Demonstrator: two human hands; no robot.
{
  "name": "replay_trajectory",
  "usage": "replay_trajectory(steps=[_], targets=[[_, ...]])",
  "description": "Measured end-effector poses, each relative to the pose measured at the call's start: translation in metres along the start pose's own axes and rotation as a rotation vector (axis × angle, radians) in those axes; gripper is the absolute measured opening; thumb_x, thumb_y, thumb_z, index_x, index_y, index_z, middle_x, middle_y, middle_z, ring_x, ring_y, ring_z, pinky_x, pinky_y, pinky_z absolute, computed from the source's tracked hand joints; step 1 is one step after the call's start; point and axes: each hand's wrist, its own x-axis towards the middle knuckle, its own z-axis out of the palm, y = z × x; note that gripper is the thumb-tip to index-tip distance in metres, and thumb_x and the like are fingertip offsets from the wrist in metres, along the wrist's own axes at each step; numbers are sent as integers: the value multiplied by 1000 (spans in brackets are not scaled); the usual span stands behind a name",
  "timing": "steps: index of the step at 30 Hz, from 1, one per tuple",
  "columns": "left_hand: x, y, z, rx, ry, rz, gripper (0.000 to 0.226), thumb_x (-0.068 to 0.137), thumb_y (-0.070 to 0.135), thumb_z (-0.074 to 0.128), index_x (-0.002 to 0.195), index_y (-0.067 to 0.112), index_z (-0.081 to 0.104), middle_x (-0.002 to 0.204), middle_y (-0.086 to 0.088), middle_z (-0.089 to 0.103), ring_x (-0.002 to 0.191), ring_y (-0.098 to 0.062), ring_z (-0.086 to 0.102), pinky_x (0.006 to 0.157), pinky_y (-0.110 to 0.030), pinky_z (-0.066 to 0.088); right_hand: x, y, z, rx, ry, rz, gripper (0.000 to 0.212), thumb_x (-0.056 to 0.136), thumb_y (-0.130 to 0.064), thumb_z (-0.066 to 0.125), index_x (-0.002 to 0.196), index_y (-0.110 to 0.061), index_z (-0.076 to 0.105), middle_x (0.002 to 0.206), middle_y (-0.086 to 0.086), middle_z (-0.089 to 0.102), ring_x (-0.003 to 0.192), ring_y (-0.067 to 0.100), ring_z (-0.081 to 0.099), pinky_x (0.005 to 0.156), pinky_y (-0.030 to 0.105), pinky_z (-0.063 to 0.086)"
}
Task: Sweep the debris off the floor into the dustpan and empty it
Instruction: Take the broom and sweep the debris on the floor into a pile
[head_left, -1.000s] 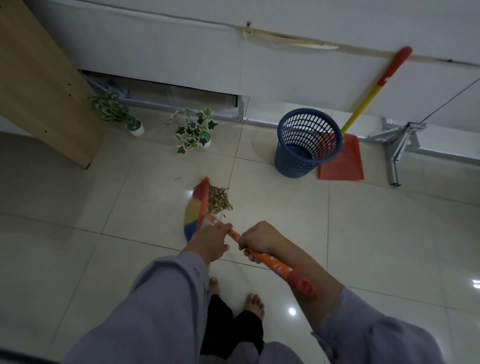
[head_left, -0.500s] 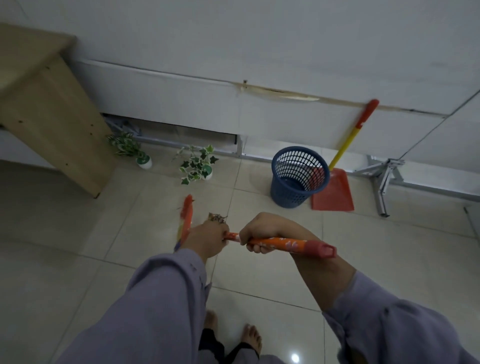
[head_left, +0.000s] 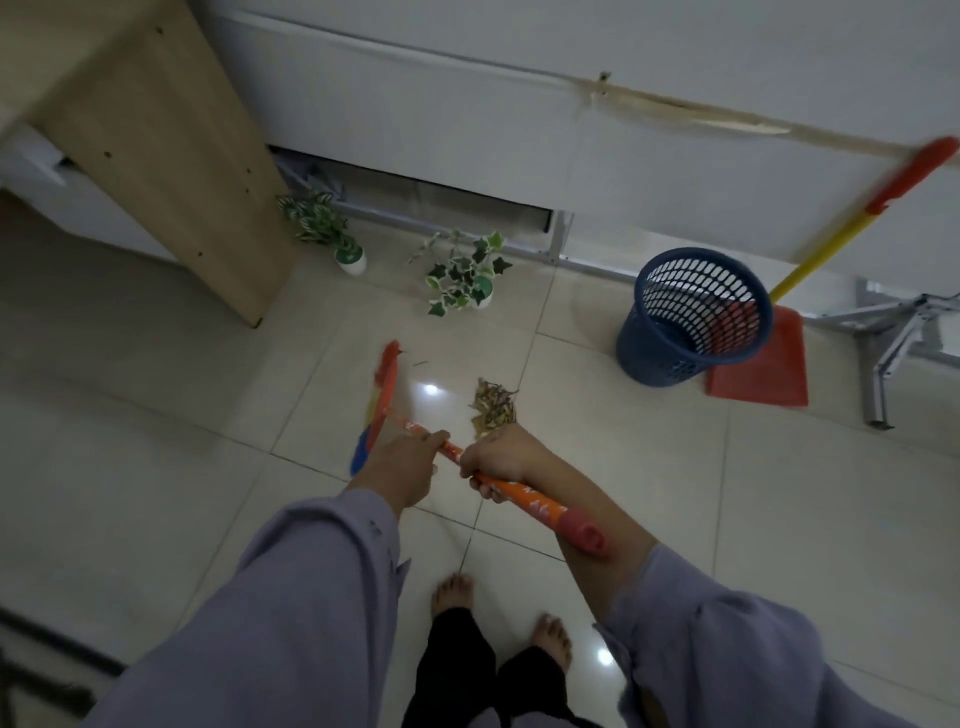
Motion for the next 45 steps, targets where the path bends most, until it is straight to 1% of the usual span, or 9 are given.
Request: replay_trajectory(steps=[5, 14, 20, 25, 29, 31, 35, 41, 45], targets=[[30, -1, 0, -58, -15, 7, 55, 96, 9, 40, 148, 23, 27, 149, -10, 39, 135, -28, 40, 102, -40, 44, 29, -5, -7, 58, -5, 52, 7, 86, -4, 58, 80, 0, 56, 62, 10, 54, 42, 13, 47, 37, 17, 38], [37, 39, -17, -123, -91, 174, 50, 97, 19, 45, 145, 29, 35, 143, -9, 50, 127, -29, 50, 102, -39, 45, -9, 4, -44, 51, 75, 170, 12, 87, -4, 57, 76, -2, 56, 58, 8, 53, 36, 10, 46, 36, 15, 37], [31, 63, -62, -94, -149, 263, 39, 96, 15, 45, 133, 23, 53, 133, -5, 58, 119, -27, 55, 100, -37, 47, -51, -18, -69, -42, 1, 245, 23, 95, -9, 46, 72, -7, 46, 37, -2, 49, 24, 5, 41, 32, 12, 34], [22, 82, -117, 58, -193, 295, 31, 93, 13, 48, 119, 13, 65, 120, -9, 65, 113, -28, 60, 96, -36, 46, -98, -28, -101, -10, 79, 118, 13, 87, -13, 58, 75, -6, 59, 52, 0, 60, 36, 5, 50, 36, 14, 42], [10, 91, -158, 119, -162, 263, 38, 94, 22, 50, 130, 12, 58, 135, -9, 56, 123, -29, 53, 106, -37, 43, -145, -39, -126, 54, 62, 168, 11, 91, -15, 55, 87, -4, 55, 64, 3, 57, 38, 4, 48, 35, 12, 42], [5, 99, -174, 130, -111, 255, 38, 93, 28, 52, 127, 14, 61, 136, -8, 57, 122, -29, 54, 106, -39, 44, -164, -39, -134, 44, 83, 166, 11, 93, -16, 52, 90, -4, 52, 66, 2, 55, 39, 3, 47, 36, 11, 42], [-6, 137, -199, 144, -42, 330, 39, 93, 31, 54, 127, 15, 61, 135, -6, 57, 123, -27, 54, 105, -37, 44, -195, -27, -146, 46, 95, 170, 11, 93, -15, 52, 92, -4, 52, 69, 4, 54, 40, 2, 48, 37, 10, 44], [-18, 211, -211, 159, -49, 432, 34, 91, 28, 55, 121, 16, 64, 128, -4, 62, 116, -25, 58, 100, -37, 47, -227, 18, -184, 73, 197, 164, 16, 88, -6, 56, 74, 1, 56, 61, 12, 59, 39, 8, 52, 37, 14, 47], [-15, 271, -205, 168, -81, 451, 28, 88, 34, 56, 99, 15, 72, 119, -5, 68, 108, -25, 64, 97, -39, 51, -268, 56, -212, 99, 159, 194, 18, 88, -5, 56, 72, 3, 58, 54, 13, 61, 38, 11, 57, 36, 16, 48]])
